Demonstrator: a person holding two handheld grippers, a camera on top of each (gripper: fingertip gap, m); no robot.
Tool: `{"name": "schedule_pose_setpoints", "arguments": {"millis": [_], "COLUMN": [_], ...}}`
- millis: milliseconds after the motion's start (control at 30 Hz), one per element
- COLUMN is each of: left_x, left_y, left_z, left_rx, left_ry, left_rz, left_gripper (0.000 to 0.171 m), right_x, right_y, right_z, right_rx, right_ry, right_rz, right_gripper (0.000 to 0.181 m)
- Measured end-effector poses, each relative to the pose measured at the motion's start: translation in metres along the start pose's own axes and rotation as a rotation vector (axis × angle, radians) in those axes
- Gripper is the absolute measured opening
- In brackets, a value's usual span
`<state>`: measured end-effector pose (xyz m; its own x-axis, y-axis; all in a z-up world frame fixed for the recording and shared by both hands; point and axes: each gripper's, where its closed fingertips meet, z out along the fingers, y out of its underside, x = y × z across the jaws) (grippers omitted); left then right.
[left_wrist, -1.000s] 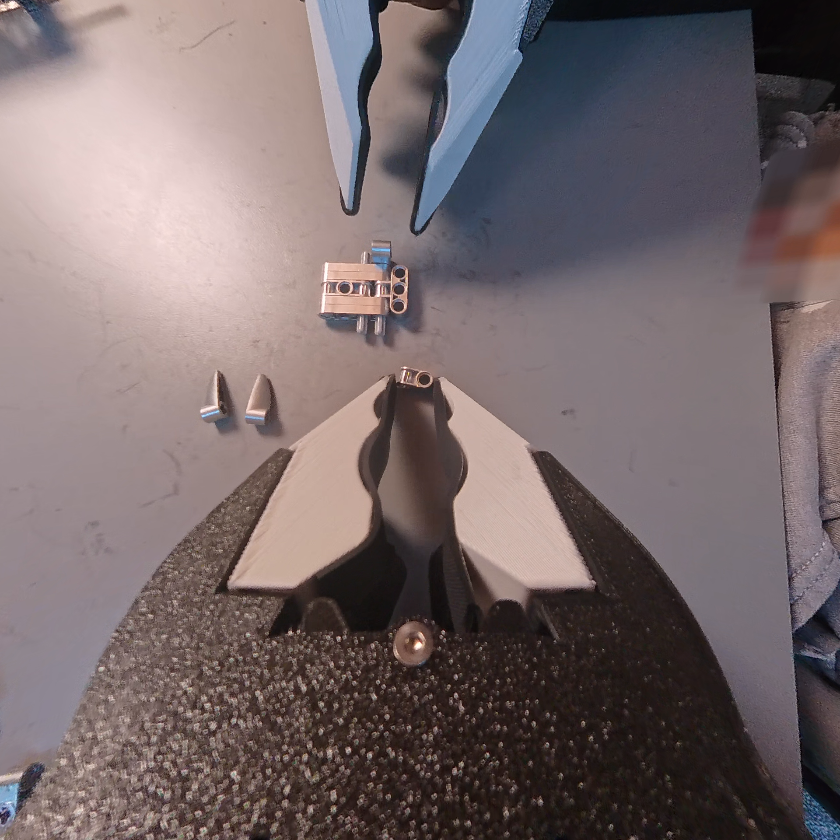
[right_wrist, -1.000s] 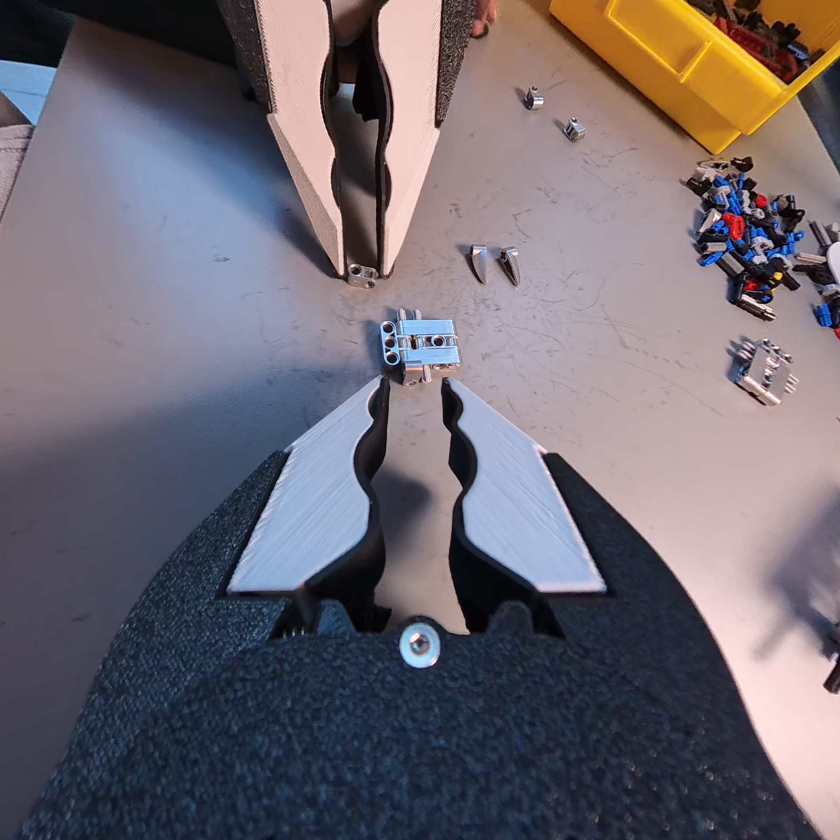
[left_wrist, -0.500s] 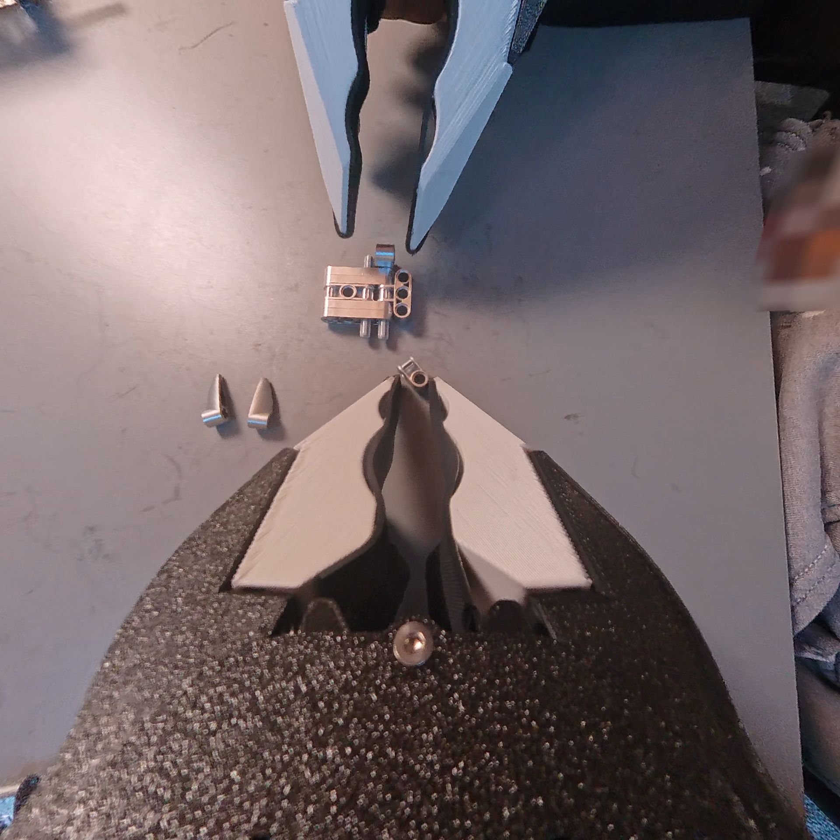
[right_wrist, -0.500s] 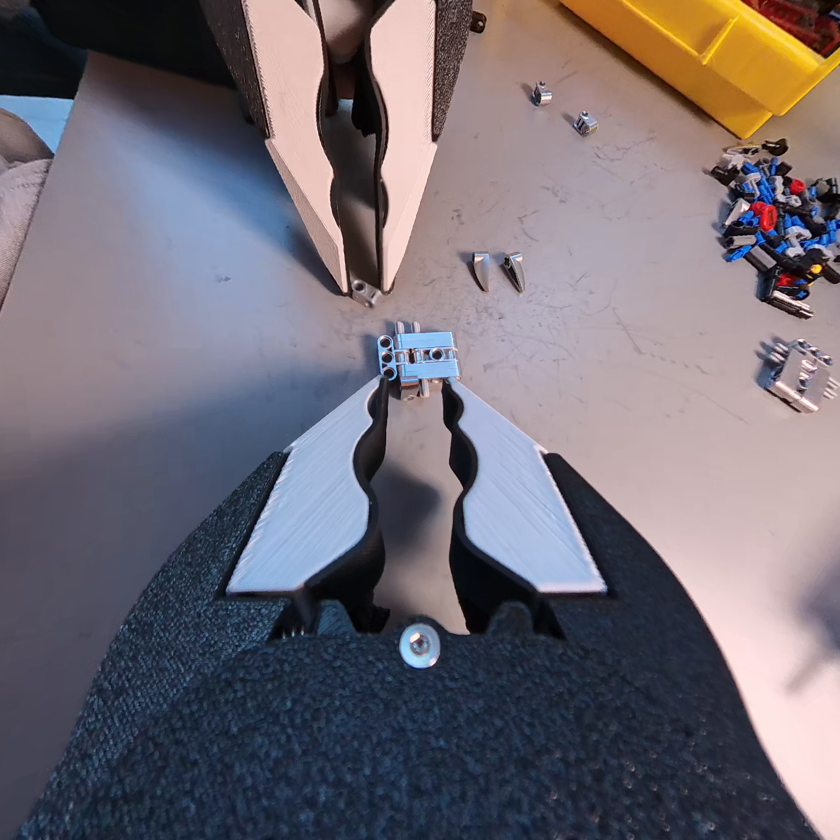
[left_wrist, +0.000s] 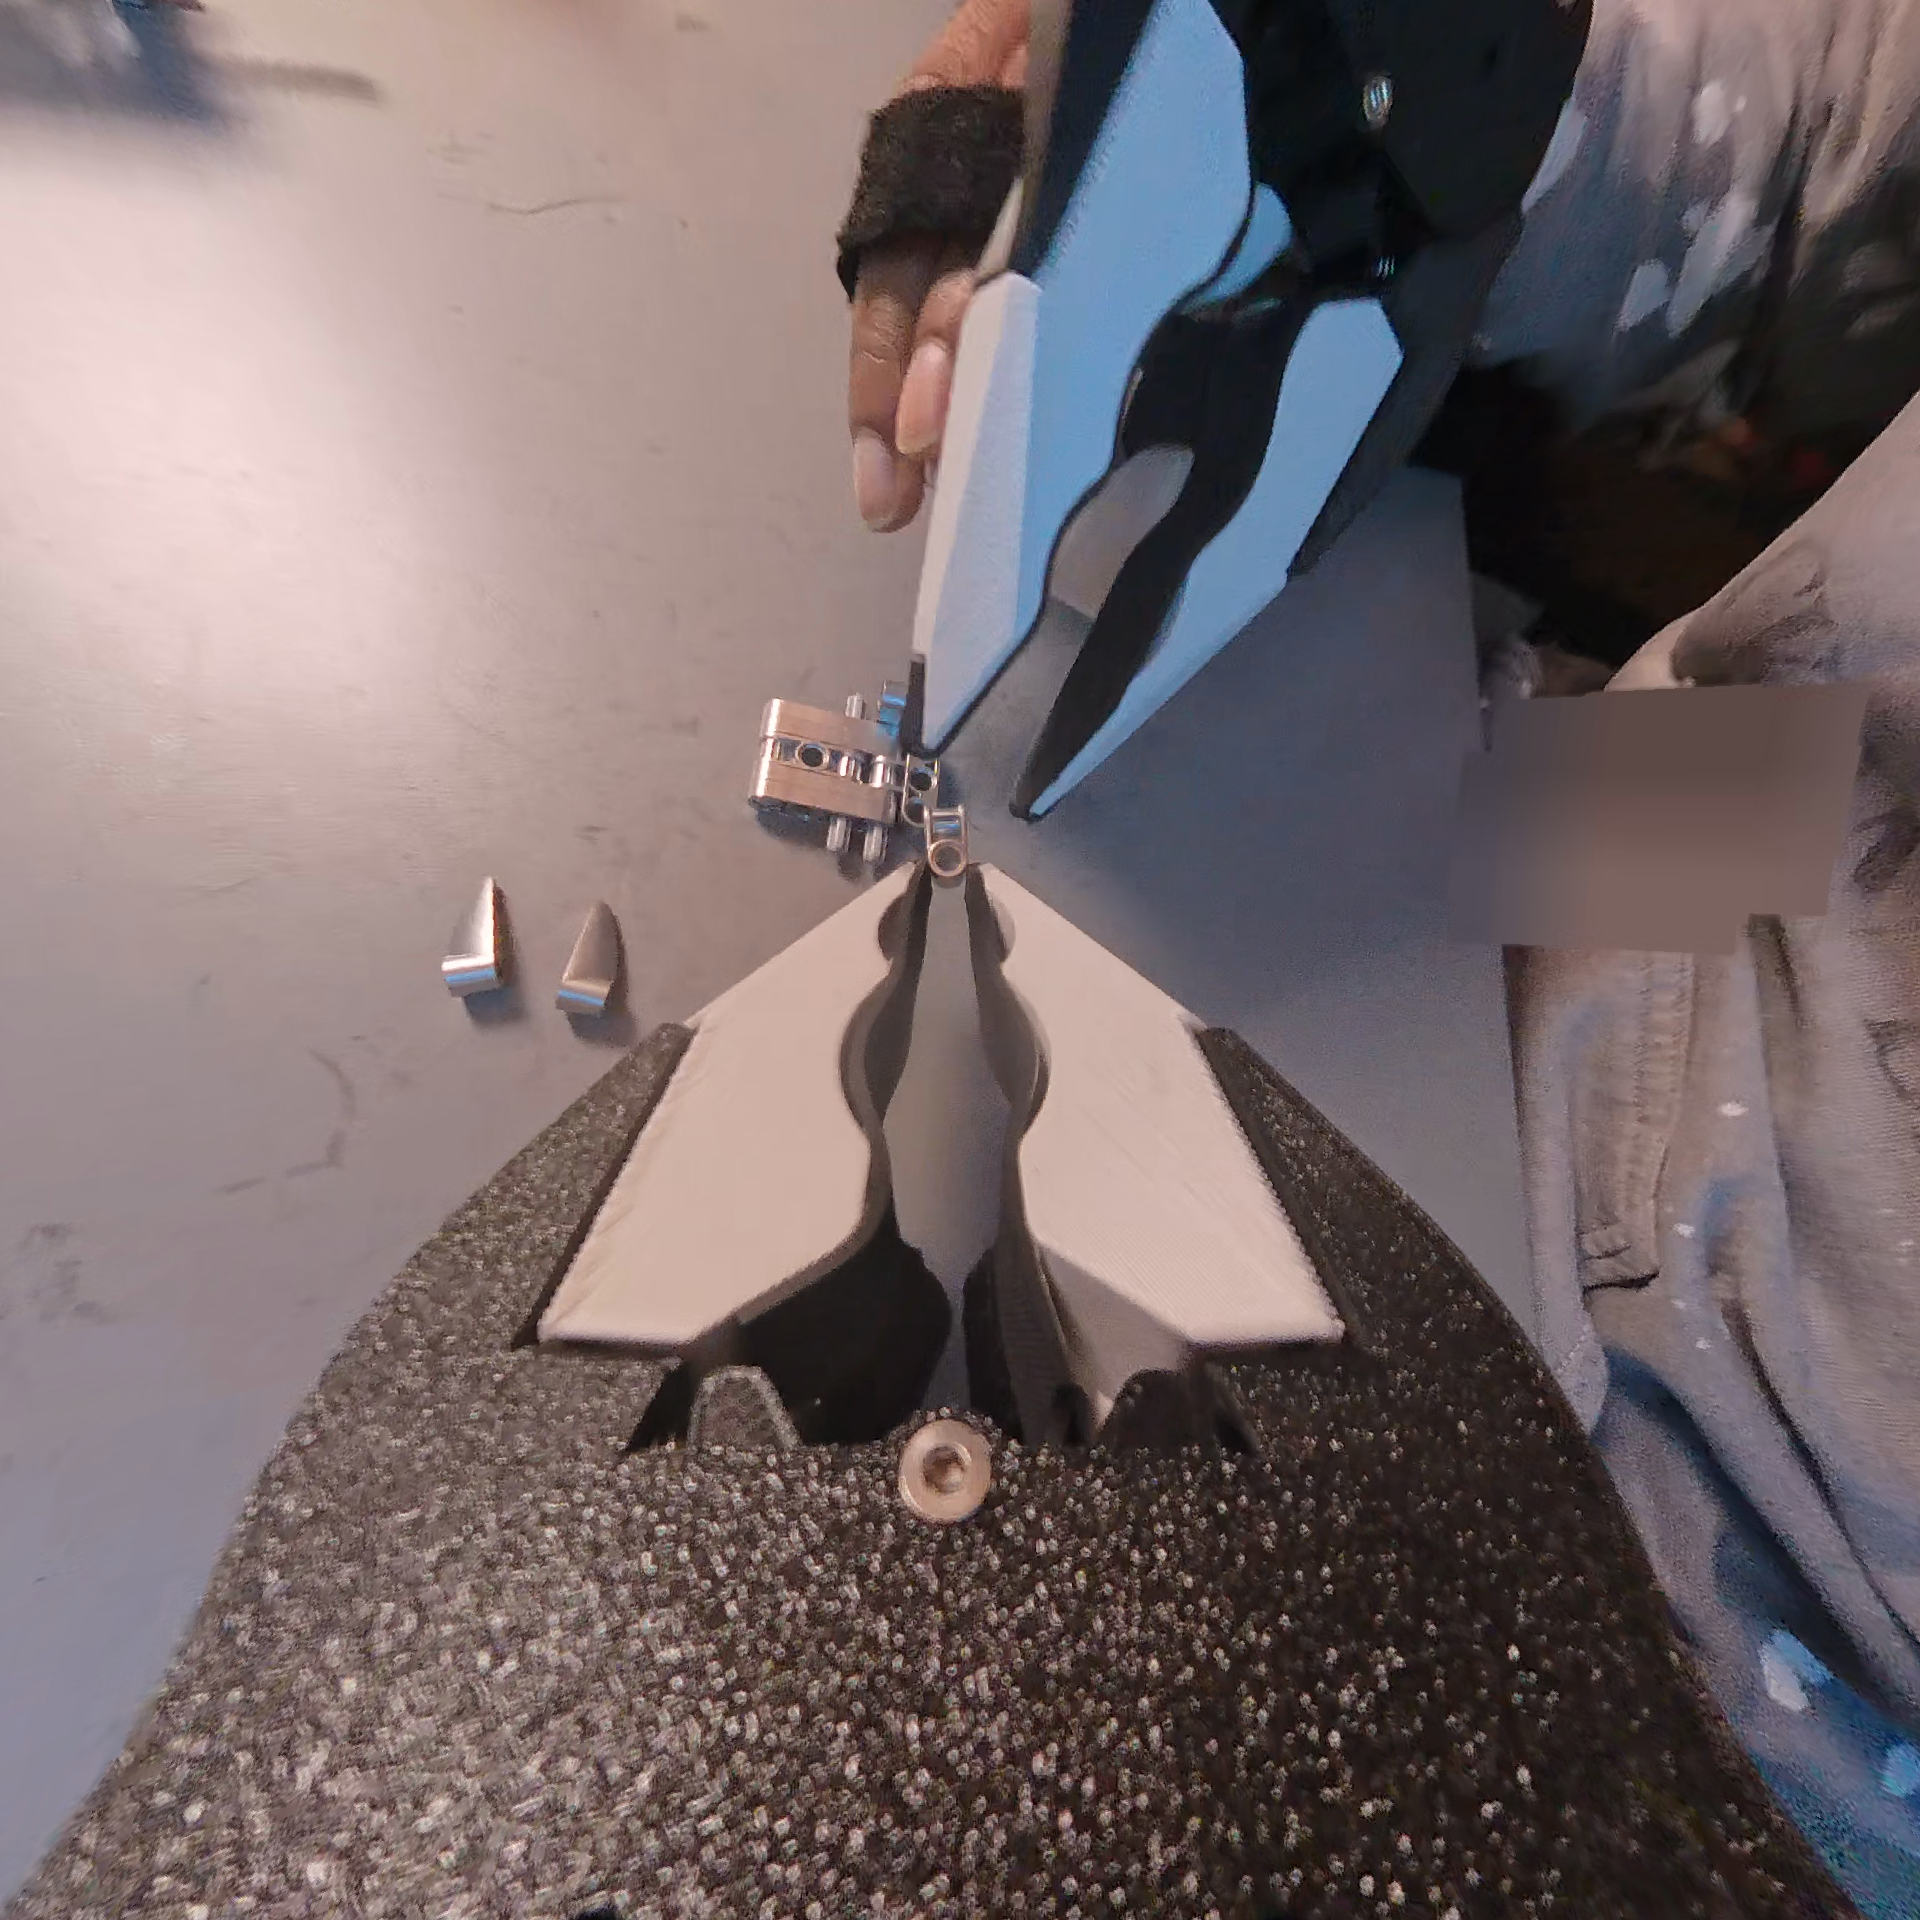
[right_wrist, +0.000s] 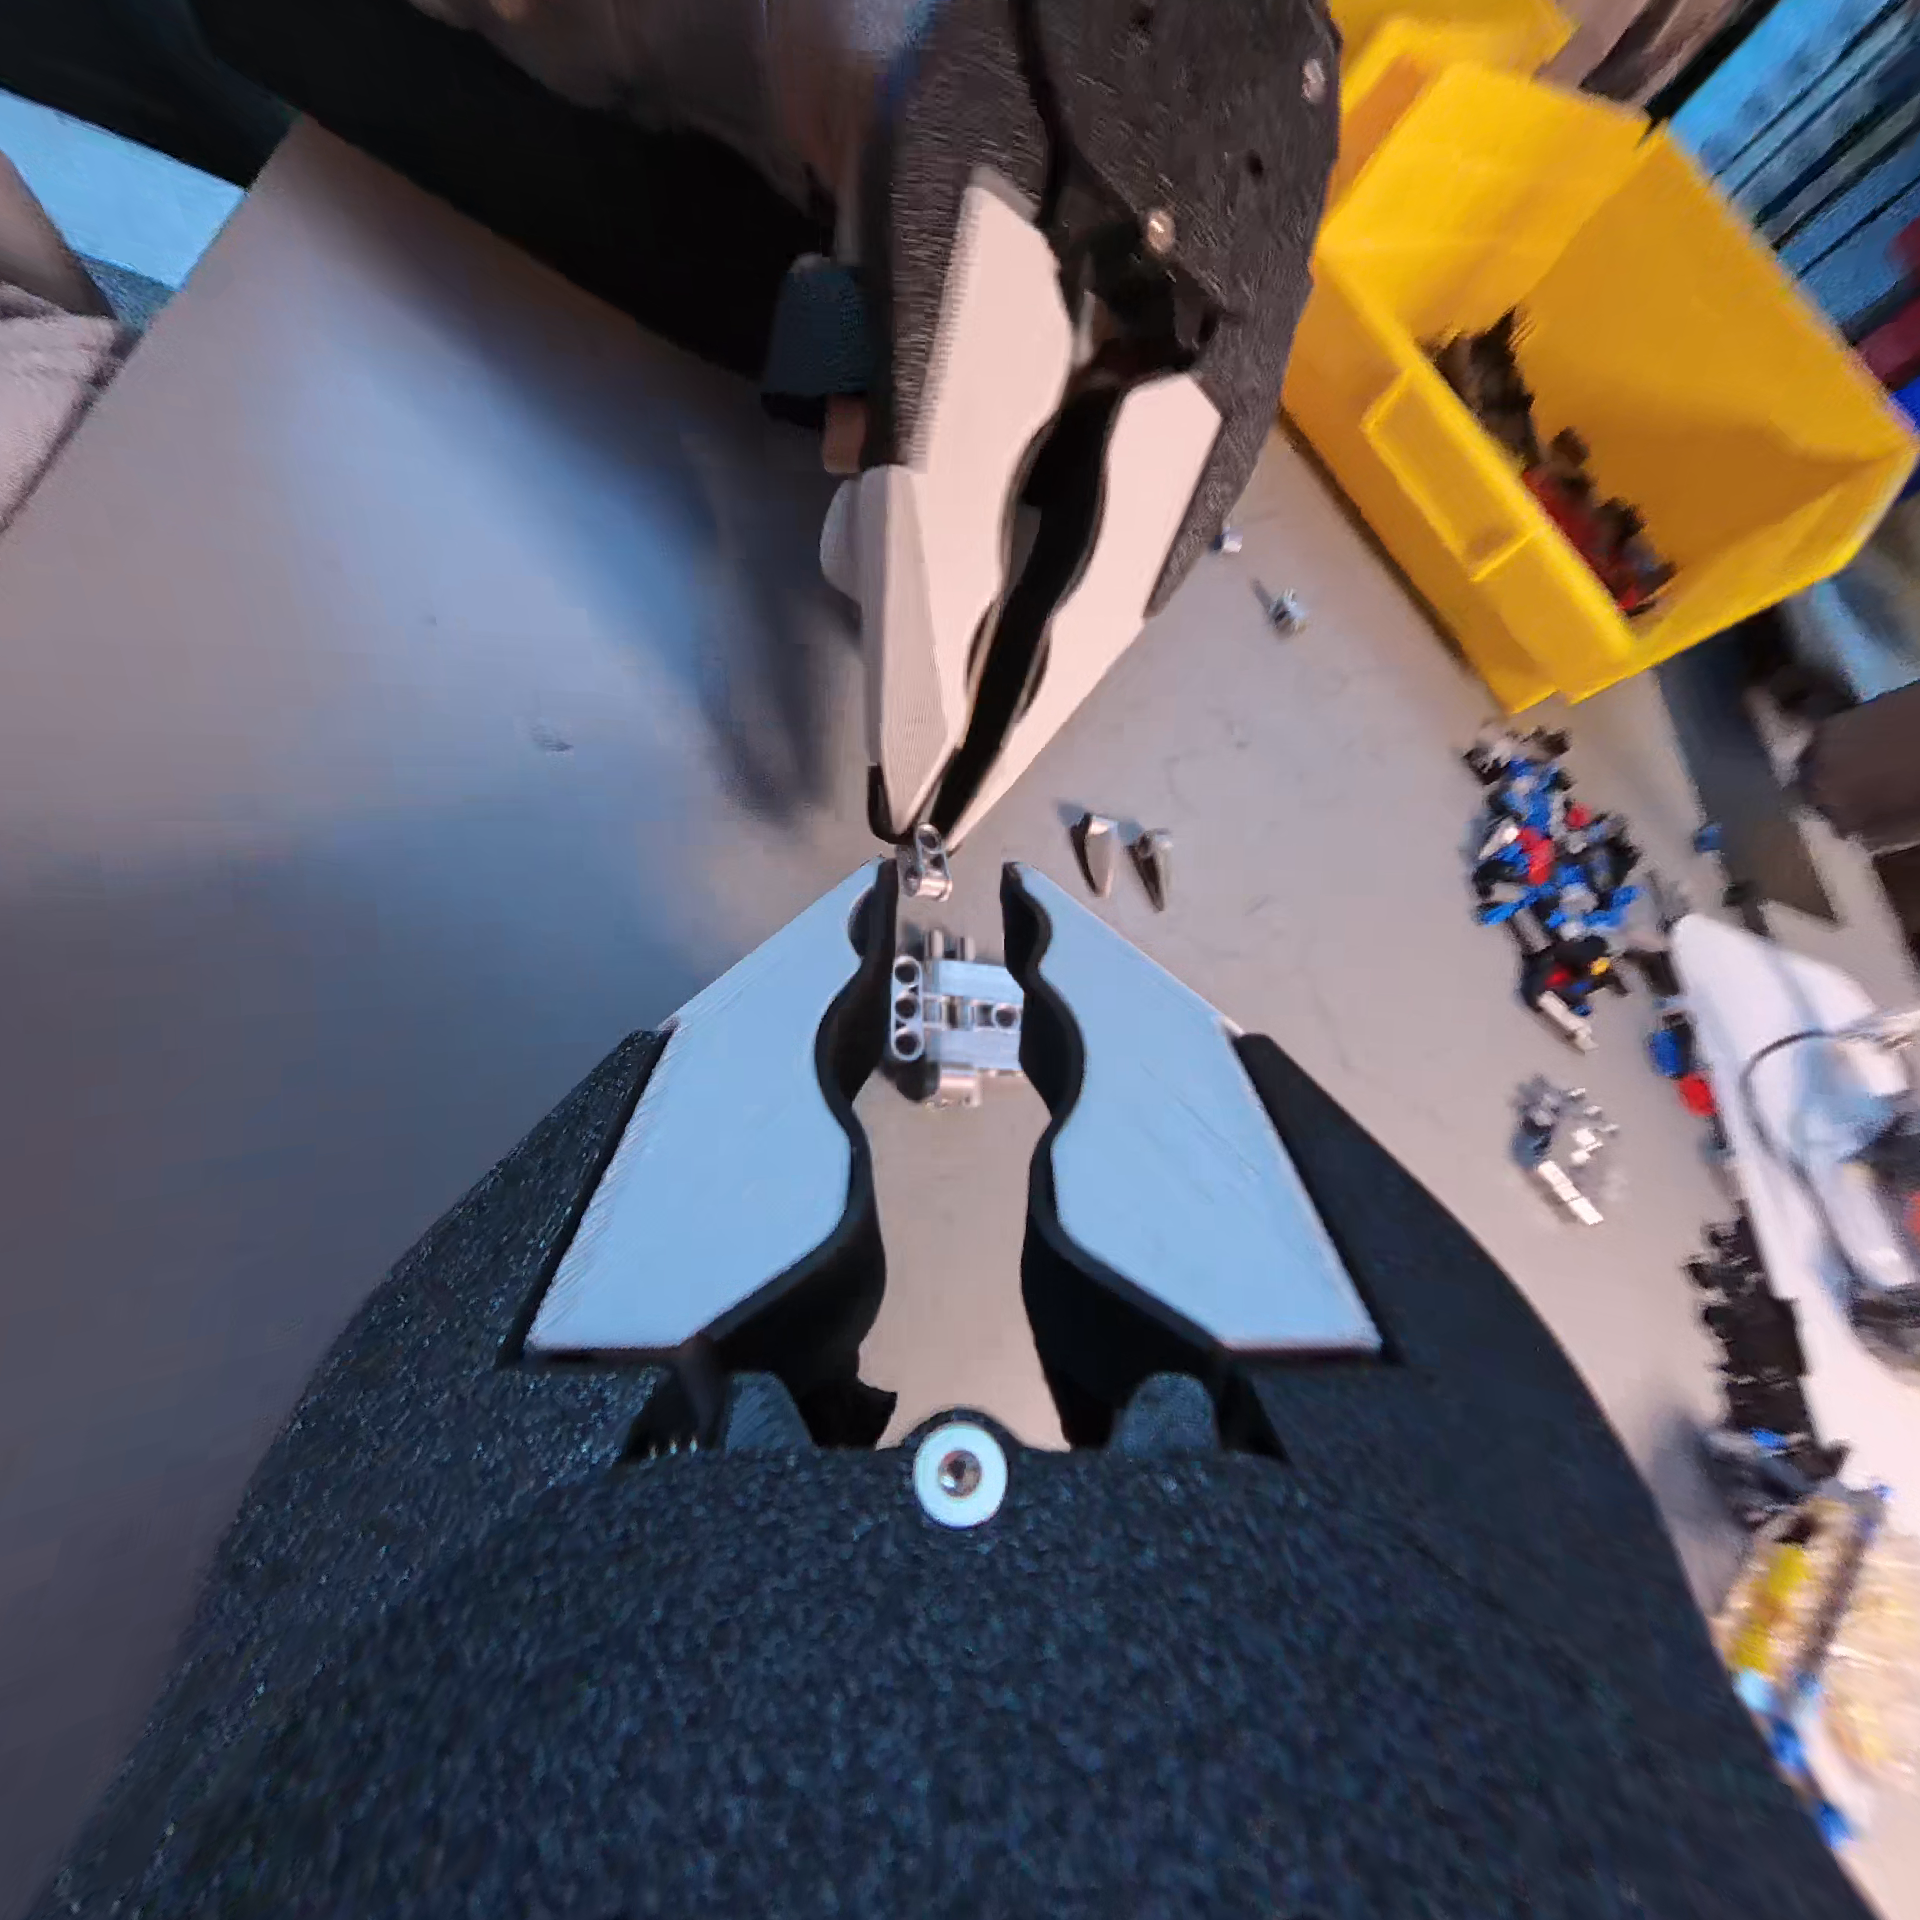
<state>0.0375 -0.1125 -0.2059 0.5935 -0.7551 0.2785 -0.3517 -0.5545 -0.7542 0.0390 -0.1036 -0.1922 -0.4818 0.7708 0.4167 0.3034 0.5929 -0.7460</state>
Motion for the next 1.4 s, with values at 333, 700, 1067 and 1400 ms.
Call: {"name": "schedule_pose_setpoints", "arguments": {"millis": [333, 700, 1067, 1400], "left_x": [0.001, -0.027, -0.028, -0.029], "left_y": [-0.018, -0.02, -0.018, -0.035], "left_z": [-0.009, -0.015, -0.012, -0.022], "left_rx": [0.12, 0.162, 0.164, 0.291], "left_ry": [0.091, -0.101, -0.186, -0.169], "left_rz": [-0.128, -0.101, -0.026, -0.1], "left_gripper": [0.0, 0.015, 0.02, 0.02], "right_x": [0.008, 0.057, 0.064, 0.061], "right_y": [-0.005, 0.062, 0.104, 0.051], "right_z": [0.003, -0.031, -0.031, -0.025], "right_rx": [-0.028, -0.17, -0.294, -0.083], "right_ry": [0.132, 0.163, 0.112, 0.129], "right_rz": [-0.183, 0.194, 0.428, 0.307], "right_gripper": [0.0, 0.021, 0.02, 0.007]}}
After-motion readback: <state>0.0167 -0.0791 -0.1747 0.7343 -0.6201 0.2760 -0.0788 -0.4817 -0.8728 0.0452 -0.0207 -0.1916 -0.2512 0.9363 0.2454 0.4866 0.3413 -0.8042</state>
